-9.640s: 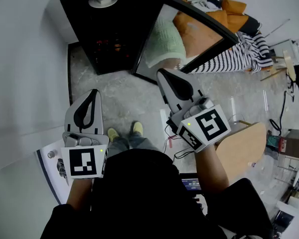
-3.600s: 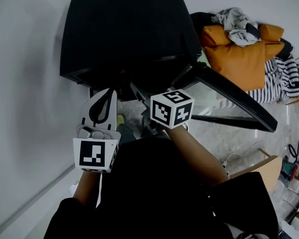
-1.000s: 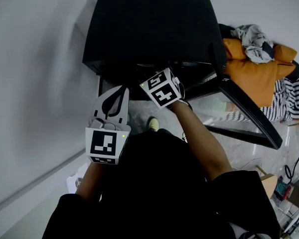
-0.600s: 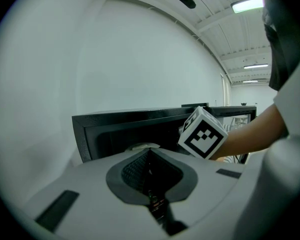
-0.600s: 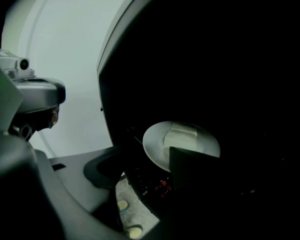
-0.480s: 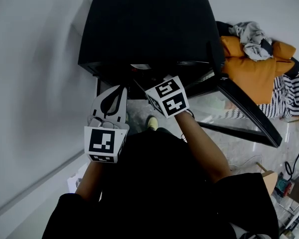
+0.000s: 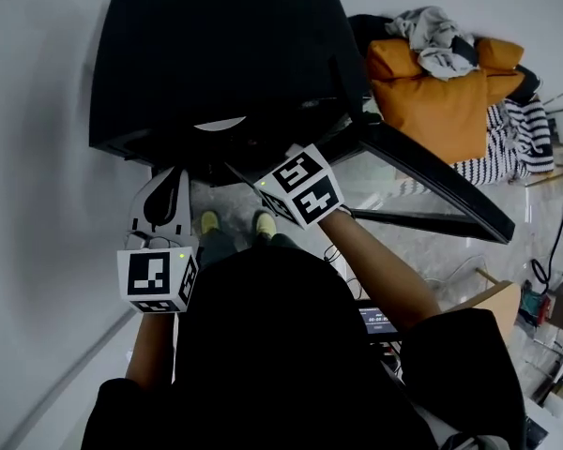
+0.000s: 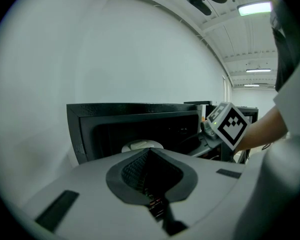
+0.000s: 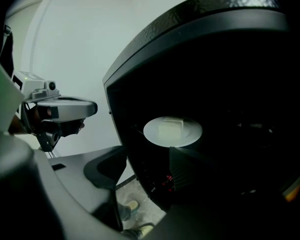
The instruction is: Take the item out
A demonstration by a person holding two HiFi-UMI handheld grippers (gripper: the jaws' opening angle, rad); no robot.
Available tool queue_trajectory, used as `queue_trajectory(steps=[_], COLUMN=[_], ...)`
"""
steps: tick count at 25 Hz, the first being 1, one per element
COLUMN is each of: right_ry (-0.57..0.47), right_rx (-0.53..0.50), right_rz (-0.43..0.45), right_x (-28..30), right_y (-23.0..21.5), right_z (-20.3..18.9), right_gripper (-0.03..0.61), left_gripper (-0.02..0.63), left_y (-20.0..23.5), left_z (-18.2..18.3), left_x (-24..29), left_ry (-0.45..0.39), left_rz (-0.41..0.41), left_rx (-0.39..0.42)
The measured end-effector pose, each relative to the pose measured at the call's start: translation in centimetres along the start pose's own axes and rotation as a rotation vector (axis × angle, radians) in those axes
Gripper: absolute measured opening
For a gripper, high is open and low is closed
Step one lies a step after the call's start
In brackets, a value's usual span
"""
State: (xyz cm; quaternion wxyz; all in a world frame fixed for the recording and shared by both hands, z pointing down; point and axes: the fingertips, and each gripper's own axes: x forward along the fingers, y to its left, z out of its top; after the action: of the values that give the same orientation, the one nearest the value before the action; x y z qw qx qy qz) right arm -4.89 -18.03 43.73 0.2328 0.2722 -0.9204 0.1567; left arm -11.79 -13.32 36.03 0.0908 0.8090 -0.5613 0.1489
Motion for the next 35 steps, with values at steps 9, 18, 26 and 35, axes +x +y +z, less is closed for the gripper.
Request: queue_trajectory(steps=[9,18,26,35], right_ry=[-0.108,-0.293,-0.336,-0.384], right_rx=[0.414,1.044,1.201,1.184], right_rz=[0.005,-0.033,-0.102,-0.133], right_x=[0.9,4.9,6.4,5.6], right_y=[-0.1,-4.5,-5.1,-5.2], right_z=[-0.9,-0.1,-1.1,-0.8], right_gripper=[0.275,0.275,0.275,0.217], left_gripper=[0.008,0.008,0.008,0.008], left_y=[-1.1,0.0,0.3,0.4], left_z=[-0.3,-0.6,-0.7,-0.7], left_x=[0.4,-0.6,-1.0,-0.8], left_ry=[0.016,0.026,0.024,0.022], left_rz=[-0.023,0.011,0.02,0.012], left_rx=[0.002,0.0,-0.004,-0.001])
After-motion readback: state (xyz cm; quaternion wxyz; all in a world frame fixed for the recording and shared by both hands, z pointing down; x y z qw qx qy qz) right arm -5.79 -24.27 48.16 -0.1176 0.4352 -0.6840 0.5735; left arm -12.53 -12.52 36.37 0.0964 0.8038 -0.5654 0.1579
